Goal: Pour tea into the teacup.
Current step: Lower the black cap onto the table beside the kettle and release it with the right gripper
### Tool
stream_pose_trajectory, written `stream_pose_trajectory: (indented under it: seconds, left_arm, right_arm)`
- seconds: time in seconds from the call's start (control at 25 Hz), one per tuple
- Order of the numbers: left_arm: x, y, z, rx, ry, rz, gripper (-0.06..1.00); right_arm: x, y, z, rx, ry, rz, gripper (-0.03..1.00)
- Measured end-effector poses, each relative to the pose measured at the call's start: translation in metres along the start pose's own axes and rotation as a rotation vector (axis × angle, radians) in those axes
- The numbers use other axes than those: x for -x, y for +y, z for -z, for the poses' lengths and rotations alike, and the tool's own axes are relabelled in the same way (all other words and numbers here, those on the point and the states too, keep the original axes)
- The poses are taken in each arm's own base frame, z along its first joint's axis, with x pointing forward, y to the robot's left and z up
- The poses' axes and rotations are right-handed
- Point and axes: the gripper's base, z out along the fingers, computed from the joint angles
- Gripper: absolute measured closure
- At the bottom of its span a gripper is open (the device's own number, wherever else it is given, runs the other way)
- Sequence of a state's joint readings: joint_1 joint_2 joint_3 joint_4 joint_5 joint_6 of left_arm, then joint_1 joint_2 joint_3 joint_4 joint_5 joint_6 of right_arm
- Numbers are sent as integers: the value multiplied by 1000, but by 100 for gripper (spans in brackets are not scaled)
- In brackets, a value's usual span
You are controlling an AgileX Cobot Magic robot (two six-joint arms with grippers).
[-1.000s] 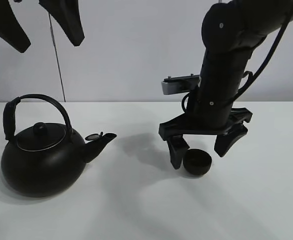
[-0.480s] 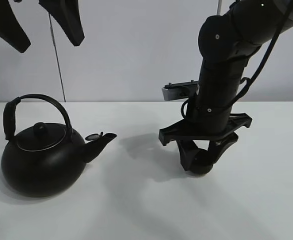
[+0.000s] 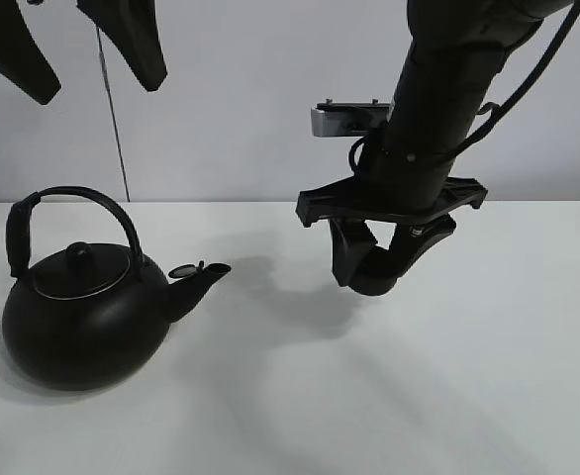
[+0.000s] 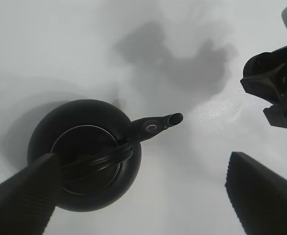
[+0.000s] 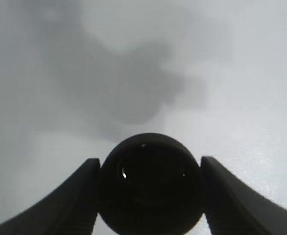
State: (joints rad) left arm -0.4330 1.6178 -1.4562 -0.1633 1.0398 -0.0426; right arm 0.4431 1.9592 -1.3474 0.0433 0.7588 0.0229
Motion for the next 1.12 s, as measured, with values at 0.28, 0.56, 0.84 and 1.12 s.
stream_pose_trajectory:
  seconds: [0.28, 0.56, 0.84, 1.12]
  left_arm:
    - [0, 0, 0, 0, 0, 0, 29]
    - [0, 0, 0, 0, 0, 0, 29]
    - [0, 0, 0, 0, 0, 0, 29]
    - [0, 0, 0, 0, 0, 0, 29]
  right_arm:
    - [-3, 32, -5, 41, 3, 92, 57]
    - [-3, 54, -26, 54, 9, 150, 57]
    - [-4, 56, -44, 42, 33, 167, 57]
    - [-4, 55, -48, 27, 30, 184, 57]
